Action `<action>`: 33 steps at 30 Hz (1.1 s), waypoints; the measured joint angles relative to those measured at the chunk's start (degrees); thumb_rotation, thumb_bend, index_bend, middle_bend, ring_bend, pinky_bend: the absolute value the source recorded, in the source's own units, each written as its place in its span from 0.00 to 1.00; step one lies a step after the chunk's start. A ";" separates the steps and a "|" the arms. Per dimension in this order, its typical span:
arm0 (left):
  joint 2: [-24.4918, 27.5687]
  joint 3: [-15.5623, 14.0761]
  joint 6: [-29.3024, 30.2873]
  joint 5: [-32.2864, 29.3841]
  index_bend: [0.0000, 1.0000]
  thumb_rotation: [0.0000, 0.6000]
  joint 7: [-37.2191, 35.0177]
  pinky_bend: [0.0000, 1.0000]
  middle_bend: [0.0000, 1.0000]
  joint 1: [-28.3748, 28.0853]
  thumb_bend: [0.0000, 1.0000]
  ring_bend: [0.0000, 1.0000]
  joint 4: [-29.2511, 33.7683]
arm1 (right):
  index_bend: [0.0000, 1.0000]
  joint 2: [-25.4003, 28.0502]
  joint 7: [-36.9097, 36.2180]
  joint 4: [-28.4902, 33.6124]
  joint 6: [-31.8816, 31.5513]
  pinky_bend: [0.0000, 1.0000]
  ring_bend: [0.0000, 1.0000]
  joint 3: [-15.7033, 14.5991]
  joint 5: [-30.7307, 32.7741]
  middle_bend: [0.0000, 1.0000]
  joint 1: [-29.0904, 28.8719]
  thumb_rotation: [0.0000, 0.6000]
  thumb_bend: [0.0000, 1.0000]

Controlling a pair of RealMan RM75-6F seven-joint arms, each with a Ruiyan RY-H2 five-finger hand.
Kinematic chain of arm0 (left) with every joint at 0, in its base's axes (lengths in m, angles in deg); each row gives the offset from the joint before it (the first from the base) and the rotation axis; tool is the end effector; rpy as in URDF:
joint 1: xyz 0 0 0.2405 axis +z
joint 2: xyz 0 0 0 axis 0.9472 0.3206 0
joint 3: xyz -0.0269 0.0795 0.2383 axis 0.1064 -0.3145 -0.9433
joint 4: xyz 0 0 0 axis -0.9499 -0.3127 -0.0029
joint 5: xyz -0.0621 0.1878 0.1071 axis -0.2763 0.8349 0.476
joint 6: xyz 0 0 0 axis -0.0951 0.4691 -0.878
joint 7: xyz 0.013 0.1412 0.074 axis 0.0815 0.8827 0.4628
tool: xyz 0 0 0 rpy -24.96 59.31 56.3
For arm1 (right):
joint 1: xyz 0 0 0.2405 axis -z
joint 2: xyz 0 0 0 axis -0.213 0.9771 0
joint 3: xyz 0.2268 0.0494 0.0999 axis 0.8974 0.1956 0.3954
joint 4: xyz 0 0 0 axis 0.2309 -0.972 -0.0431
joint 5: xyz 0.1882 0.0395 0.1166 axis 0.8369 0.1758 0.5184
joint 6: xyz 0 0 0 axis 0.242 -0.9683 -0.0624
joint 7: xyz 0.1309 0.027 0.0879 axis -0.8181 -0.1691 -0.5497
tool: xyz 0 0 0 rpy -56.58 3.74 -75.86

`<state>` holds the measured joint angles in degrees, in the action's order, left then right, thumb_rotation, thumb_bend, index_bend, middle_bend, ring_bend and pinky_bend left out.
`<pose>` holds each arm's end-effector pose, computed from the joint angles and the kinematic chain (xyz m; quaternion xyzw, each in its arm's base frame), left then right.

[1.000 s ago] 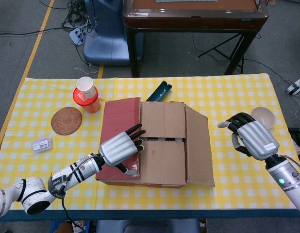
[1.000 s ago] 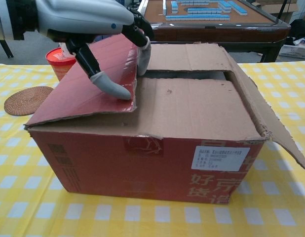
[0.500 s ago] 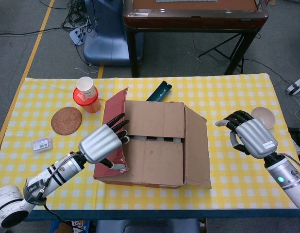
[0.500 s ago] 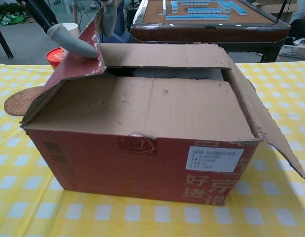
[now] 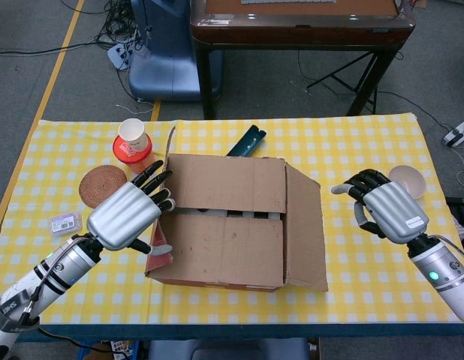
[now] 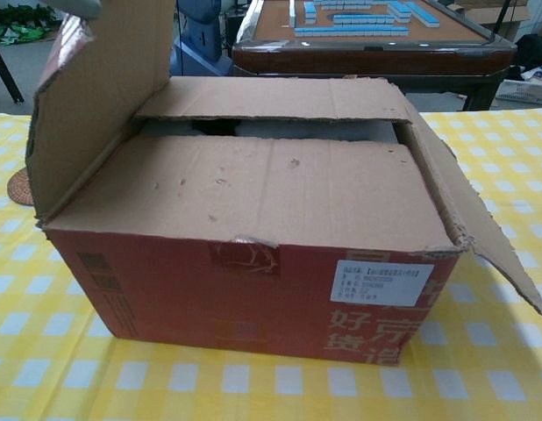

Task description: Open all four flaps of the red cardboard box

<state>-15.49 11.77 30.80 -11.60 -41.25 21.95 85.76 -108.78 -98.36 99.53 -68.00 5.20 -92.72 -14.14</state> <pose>-0.0248 0.3007 0.1656 -0.8425 -0.0862 -0.3449 0.4047 -0.1842 -0.2954 0.1912 0.7370 -0.3090 0.4152 0.4347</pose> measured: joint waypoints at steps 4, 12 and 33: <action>2.21 0.14 0.22 0.39 0.50 0.44 -0.94 0.00 0.39 1.34 0.16 0.10 -0.13 | 0.30 0.00 -0.38 -0.32 -0.04 0.18 0.24 -0.05 -0.01 0.33 0.02 1.00 0.77; 5.00 -0.50 -1.01 0.20 0.50 0.43 -1.11 0.00 0.39 3.65 0.16 0.10 -1.81 | 0.30 -0.21 -0.80 -0.67 -0.09 0.18 0.24 -0.10 -0.09 0.33 -0.05 1.00 0.77; 7.61 -0.54 -1.10 1.37 0.47 0.38 -4.93 0.00 0.39 7.95 0.13 0.10 -4.65 | 0.30 -0.15 -0.88 -0.58 -0.42 0.18 0.24 -0.20 -0.14 0.33 0.09 1.00 0.77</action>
<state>-7.88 11.23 29.70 -10.23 -46.19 29.90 81.11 -108.93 -99.24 98.95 -68.42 5.01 -92.87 -14.05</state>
